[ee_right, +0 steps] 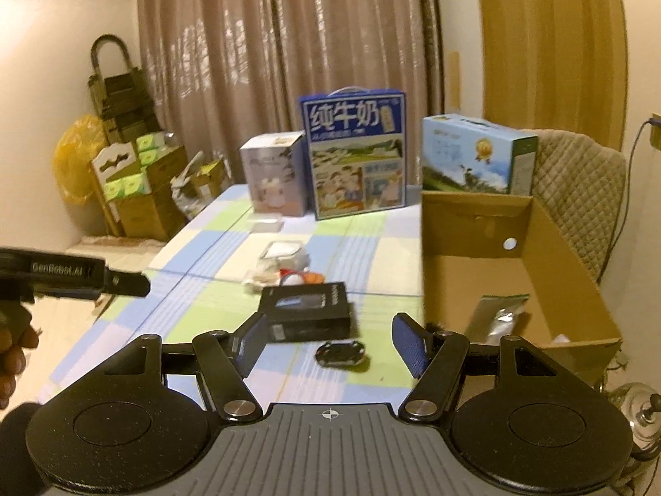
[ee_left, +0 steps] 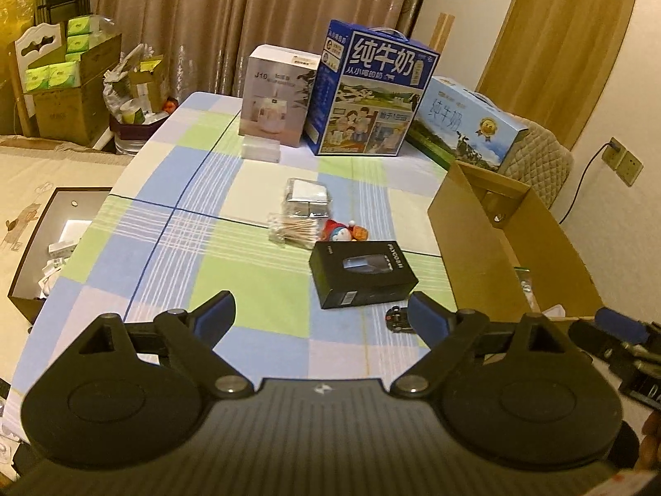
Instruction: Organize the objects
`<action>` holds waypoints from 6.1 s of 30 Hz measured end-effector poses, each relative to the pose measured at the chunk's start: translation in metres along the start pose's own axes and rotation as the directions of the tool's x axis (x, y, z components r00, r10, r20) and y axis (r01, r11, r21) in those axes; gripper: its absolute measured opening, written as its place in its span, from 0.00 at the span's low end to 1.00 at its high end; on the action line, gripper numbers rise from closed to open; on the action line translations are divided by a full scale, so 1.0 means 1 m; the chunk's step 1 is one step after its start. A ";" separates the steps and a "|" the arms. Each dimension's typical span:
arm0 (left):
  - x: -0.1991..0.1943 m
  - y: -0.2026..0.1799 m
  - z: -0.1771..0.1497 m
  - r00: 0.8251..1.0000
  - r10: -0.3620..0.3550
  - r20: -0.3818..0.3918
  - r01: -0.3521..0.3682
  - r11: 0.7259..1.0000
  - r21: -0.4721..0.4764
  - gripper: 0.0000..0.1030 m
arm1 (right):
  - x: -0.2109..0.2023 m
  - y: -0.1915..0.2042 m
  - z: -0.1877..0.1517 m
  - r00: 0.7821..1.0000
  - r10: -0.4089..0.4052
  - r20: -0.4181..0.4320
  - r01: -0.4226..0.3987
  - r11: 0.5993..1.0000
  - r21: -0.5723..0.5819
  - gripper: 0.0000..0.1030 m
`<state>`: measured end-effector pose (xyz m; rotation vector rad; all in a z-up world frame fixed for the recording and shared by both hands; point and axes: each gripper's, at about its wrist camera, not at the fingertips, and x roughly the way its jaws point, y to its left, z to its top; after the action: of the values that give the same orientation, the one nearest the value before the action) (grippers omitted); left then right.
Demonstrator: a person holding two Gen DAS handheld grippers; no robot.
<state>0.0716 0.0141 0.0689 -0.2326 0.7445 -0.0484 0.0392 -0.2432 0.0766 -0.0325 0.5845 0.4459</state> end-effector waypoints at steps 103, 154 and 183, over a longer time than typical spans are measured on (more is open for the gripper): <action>0.262 -0.010 0.035 0.913 -0.319 -0.253 0.404 0.780 0.477 0.93 | 0.232 -0.007 -0.063 0.961 -0.196 -0.195 0.181 0.979 -0.090 0.62; 0.214 -0.026 -0.021 0.932 -0.031 -0.360 0.259 0.751 0.607 0.78 | 0.200 -0.011 -0.062 0.964 -0.151 -0.220 0.150 0.988 -0.021 0.62; 0.103 -0.026 -0.025 0.976 -0.068 -0.208 0.118 0.964 0.238 0.73 | 0.076 -0.011 -0.062 0.983 -0.144 -0.111 0.148 0.989 0.026 0.62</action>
<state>0.1312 -0.0294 -0.0113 -0.0224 0.9176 -0.2573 0.0673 -0.2324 -0.0166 -0.0668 0.6916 0.2926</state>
